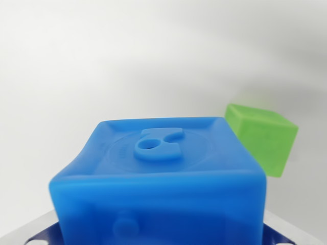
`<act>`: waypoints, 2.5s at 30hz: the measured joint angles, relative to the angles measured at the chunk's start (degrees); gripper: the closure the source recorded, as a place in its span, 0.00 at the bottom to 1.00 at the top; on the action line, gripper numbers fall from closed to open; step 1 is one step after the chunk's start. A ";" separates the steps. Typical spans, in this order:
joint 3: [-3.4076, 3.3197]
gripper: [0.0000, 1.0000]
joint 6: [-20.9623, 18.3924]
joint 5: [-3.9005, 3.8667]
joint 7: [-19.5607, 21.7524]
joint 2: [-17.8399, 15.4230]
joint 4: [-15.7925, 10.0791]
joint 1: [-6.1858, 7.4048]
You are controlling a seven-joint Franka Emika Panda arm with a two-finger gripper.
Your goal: Stack cube
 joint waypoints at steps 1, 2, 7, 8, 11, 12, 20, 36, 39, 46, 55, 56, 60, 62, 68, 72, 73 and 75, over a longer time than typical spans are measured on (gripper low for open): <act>-0.05 1.00 -0.08 0.02 0.00 -0.07 0.00 -0.14; -0.09 1.00 -0.15 0.04 -0.01 -0.14 0.01 -0.28; -0.33 1.00 -0.44 0.16 -0.03 -0.34 0.08 -0.93; -0.39 1.00 -0.49 0.19 -0.04 -0.39 0.10 -1.07; -0.57 1.00 -0.67 0.25 -0.06 -0.50 0.21 -1.49; -0.62 1.00 -0.73 0.26 -0.06 -0.53 0.25 -1.63; -0.98 1.00 -1.31 0.42 -0.09 -0.80 0.55 -2.76; -1.67 1.00 -2.51 0.72 -0.10 -1.04 1.48 -4.81; -1.80 1.00 -2.73 0.76 -0.10 -1.06 1.69 -5.22; -2.16 1.00 -3.20 0.93 -0.10 -1.08 2.18 -6.00; -2.50 1.00 -3.34 1.05 -0.11 -0.75 2.56 -6.79; -2.50 1.00 -3.17 1.05 -0.11 -0.61 2.52 -6.79; -2.49 1.00 -1.45 1.05 -0.11 0.97 2.13 -6.79; -2.49 1.00 -0.54 1.05 -0.11 1.75 1.90 -6.78; -2.49 1.00 1.59 1.05 -0.11 3.35 1.47 -6.78; -2.49 1.00 2.88 1.05 -0.11 4.51 1.31 -6.78; -2.49 1.00 3.19 1.05 -0.11 4.83 1.29 -6.78; -2.49 1.00 3.90 1.05 -0.11 5.46 1.23 -6.78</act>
